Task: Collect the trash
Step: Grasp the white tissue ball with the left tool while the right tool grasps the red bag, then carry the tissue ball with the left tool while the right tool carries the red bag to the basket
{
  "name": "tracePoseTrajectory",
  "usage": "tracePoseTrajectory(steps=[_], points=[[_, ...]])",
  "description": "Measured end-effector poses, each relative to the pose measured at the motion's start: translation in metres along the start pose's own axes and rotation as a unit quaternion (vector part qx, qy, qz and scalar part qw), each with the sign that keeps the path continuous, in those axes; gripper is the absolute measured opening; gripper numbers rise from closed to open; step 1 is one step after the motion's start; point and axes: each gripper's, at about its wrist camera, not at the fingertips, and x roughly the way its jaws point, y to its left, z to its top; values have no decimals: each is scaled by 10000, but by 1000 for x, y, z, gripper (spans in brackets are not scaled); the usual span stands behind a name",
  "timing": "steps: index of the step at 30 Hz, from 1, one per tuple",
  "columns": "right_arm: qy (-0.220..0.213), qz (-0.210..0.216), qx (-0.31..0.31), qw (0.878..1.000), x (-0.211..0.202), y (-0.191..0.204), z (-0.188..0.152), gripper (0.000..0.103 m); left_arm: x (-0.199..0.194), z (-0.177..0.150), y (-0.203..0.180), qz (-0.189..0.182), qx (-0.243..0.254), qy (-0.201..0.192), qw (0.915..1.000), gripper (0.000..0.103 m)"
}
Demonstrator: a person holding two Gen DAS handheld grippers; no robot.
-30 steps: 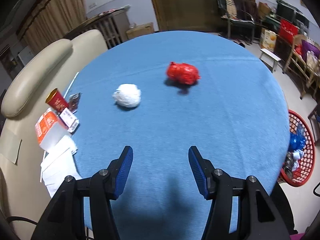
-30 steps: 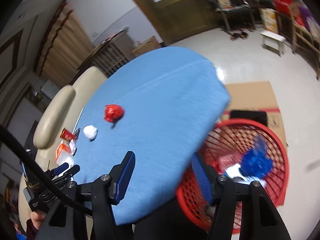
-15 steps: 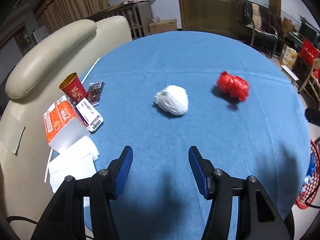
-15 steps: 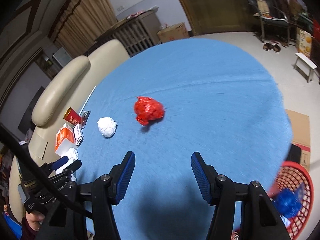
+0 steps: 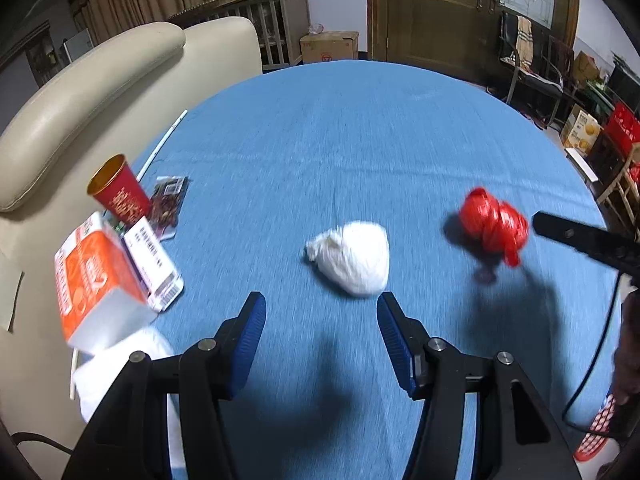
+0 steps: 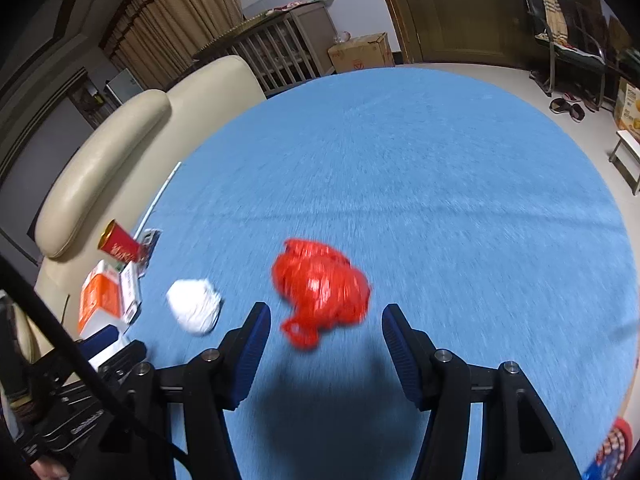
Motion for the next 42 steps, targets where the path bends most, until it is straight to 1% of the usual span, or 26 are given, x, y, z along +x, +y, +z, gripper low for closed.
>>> tracePoseTrajectory(steps=[4, 8, 12, 15, 17, 18, 19, 21, 25, 32, 36, 38, 42], points=[[168, 13, 74, 9998, 31, -3, 16, 62, 17, 19, -1, -40, -64, 53, 10000, 59], [348, 35, 63, 9994, 54, -2, 22, 60, 35, 32, -3, -236, -206, 209, 9993, 59], [443, 198, -81, 9988, 65, 4, 21, 57, 51, 33, -8, -536, -221, 415, 9975, 59], [464, 278, -152, 9984, 67, 6, 19, 52, 63, 27, -11, -650, -227, 591, 9959, 59], [443, 297, -227, 9983, 65, 7, 16, 50, 66, 23, -10, -691, -230, 603, 9955, 59], [438, 305, -243, 9983, 63, 6, 15, 50, 66, 21, -9, -716, -227, 591, 9954, 57], [439, 307, -231, 9983, 61, 6, 14, 49, 63, 20, -11, -740, -231, 574, 9953, 48], [433, 306, -202, 9984, 55, 3, 9, 49, 61, 18, -11, -776, -218, 537, 9953, 37], [395, 330, -211, 9985, 40, 3, -1, 49, 49, 15, -14, -834, -122, 375, 9957, 33], [251, 348, -225, 9988, 1, -2, -28, 49, 16, 5, -29, -713, 169, 28, 9973, 32], [164, 371, -144, 9991, -21, -8, -43, 49, -2, -5, -37, -662, 278, -83, 9974, 32], [119, 388, -106, 9991, -30, -9, -50, 49, -5, -5, -40, -637, 322, -108, 9974, 32], [40, 418, -45, 9991, -50, -12, -64, 49, -18, -16, -43, -569, 421, -180, 9973, 32]])
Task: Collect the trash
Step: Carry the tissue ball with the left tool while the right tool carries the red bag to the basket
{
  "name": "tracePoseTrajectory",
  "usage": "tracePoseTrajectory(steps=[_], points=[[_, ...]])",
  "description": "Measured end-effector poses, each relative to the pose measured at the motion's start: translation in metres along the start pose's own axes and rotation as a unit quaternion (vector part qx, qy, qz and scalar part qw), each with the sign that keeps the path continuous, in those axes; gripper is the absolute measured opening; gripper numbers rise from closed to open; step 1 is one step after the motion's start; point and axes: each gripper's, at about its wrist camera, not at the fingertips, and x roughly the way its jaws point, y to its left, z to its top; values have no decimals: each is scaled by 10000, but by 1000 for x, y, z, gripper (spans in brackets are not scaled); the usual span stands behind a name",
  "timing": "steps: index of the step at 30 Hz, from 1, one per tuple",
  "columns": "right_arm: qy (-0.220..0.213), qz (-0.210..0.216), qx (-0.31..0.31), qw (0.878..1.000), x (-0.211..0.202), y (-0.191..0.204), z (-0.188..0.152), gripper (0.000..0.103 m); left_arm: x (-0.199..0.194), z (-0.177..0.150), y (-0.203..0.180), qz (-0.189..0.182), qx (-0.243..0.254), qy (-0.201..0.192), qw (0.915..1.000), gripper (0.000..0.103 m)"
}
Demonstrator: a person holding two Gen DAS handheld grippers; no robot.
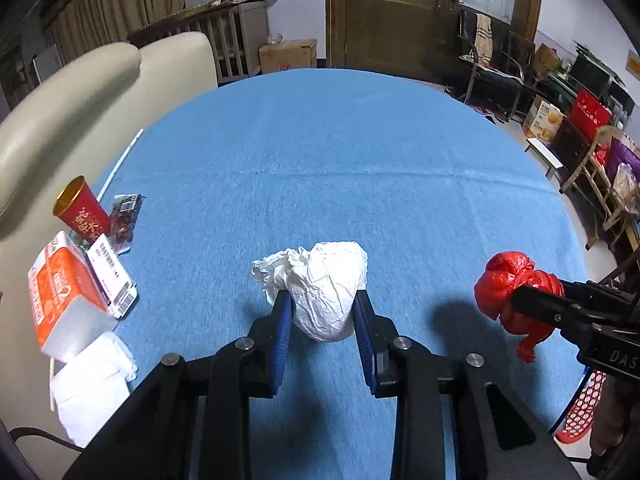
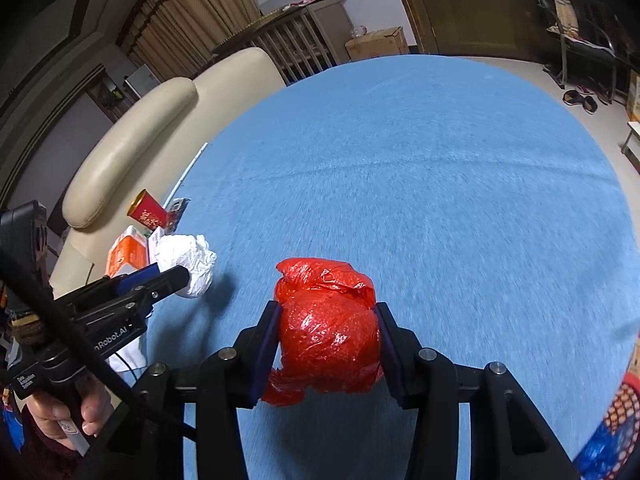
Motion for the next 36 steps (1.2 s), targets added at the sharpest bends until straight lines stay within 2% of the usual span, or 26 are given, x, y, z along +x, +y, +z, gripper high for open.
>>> tracePoseTrajectory(steps=[19, 36], points=[[-497, -44, 65, 9987, -80, -3, -49, 49, -66, -38, -40, -31, 440, -414, 9982, 32], [-658, 17, 161, 9977, -110, -1, -83, 49, -85, -69, -59, -83, 524, -307, 9981, 32]])
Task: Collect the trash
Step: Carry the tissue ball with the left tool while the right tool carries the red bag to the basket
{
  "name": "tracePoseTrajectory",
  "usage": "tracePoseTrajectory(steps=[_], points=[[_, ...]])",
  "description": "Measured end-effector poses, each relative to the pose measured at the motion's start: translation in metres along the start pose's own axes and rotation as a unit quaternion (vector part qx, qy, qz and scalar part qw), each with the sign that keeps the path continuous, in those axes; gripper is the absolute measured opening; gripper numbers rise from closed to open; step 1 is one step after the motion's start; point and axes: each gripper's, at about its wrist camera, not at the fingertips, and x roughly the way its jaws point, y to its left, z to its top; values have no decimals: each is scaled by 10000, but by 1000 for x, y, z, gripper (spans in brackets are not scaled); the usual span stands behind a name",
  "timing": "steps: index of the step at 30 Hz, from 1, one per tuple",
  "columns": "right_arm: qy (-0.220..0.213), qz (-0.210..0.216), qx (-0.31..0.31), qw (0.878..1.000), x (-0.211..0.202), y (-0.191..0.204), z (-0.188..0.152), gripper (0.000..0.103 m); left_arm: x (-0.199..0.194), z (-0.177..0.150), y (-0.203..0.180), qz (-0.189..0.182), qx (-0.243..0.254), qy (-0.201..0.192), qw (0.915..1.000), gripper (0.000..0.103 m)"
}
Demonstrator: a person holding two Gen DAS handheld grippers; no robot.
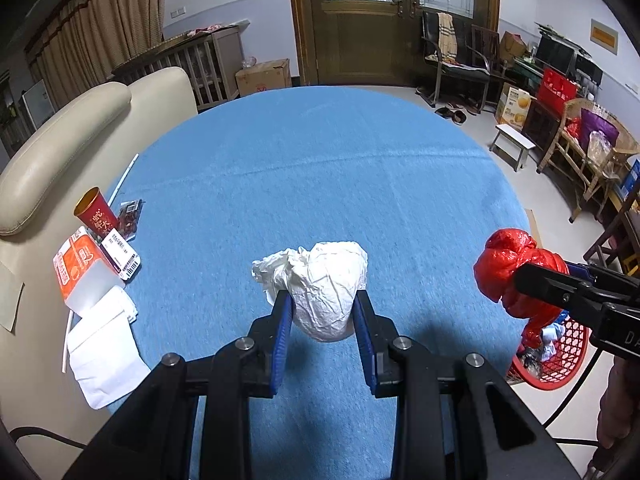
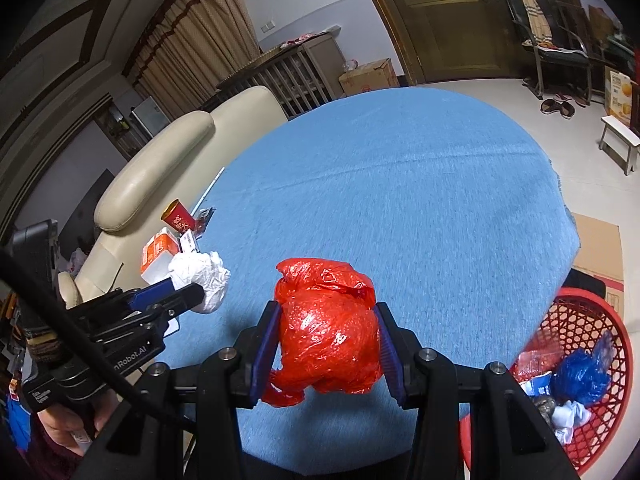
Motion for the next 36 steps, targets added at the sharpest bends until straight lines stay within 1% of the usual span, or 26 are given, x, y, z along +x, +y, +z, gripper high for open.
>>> tracePoseTrajectory(steps=[4, 8, 16, 24, 29, 36], points=[[-34, -46, 43, 10000, -9, -5, -8, 49, -4, -3, -14, -49, 175, -19, 9998, 32], [-89, -143, 172, 9997, -21, -19, -15, 49, -7, -3, -35, -111, 431, -36, 9990, 32], [-263, -351, 675, 9968, -51, -65, -29, 49, -12, -1, -81, -317, 975, -68, 9947, 32], [-506, -557, 1073, 9914, -81, -107, -37, 49, -16, 3, -131, -700, 1525, -101, 9858, 32], [-632, -704, 1326, 9866, -96, -131, -43, 49, -17, 2, -160, -1112, 1794, -32, 9775, 32], [-703, -873, 1794, 9774, -112, -172, -58, 49, -13, 1, -191, -1671, 2065, 210, 9638, 33]])
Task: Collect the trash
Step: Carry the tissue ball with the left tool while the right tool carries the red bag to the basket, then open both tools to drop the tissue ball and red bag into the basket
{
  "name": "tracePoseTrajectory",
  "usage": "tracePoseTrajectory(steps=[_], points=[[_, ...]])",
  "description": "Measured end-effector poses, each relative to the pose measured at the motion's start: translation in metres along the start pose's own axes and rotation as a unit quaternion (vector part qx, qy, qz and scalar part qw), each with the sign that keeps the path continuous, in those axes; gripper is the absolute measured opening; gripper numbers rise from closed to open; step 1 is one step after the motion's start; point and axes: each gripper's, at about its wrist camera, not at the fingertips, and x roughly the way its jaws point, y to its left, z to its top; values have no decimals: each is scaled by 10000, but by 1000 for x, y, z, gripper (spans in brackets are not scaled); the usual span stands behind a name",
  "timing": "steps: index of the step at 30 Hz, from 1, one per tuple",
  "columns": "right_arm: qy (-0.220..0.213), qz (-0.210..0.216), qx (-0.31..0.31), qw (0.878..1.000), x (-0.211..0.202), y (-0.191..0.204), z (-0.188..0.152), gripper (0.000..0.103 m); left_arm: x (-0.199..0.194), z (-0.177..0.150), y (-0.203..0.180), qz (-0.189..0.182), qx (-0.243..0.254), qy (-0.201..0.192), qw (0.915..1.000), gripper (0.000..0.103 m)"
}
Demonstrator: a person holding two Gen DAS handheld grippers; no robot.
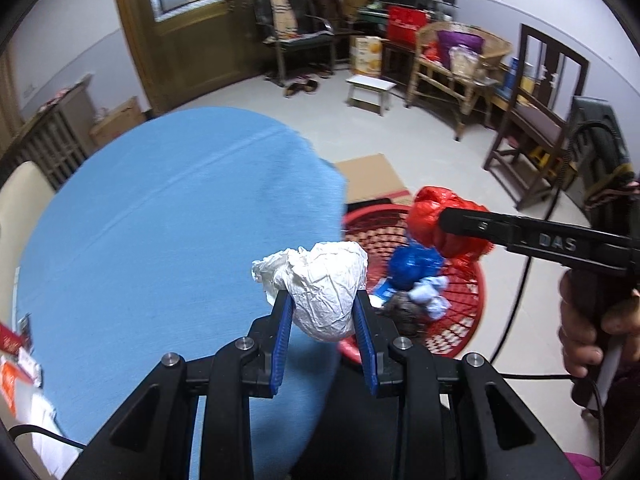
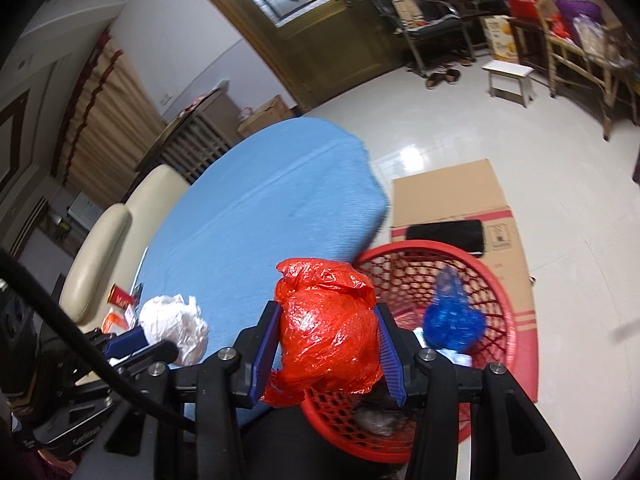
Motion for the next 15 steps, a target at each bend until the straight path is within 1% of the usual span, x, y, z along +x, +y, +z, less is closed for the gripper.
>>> tracePoseTrajectory(steps=[5, 8, 11, 12, 13, 14, 15], points=[[42, -136, 331, 9994, 0, -29, 0, 51, 15, 9, -24, -349, 252, 128, 9990, 33], [108, -217, 538, 9983, 1, -44, -2, 52, 24, 12, -33, -428, 330, 207, 9983, 36], [204, -236, 704, 9970, 3, -56, -5, 53, 30, 14, -34, -529, 298, 254, 9978, 45], [218, -240, 731, 9968, 3, -58, -6, 53, 30, 14, -34, -567, 292, 257, 9976, 53], [243, -233, 756, 9966, 4, -59, -6, 57, 31, 13, -35, -584, 289, 250, 9976, 61], [259, -222, 779, 9964, 6, -61, -6, 61, 29, 13, -34, -568, 271, 192, 9978, 63], [265, -209, 809, 9961, 6, -62, -6, 62, 29, 13, -35, -531, 278, 154, 9981, 63]])
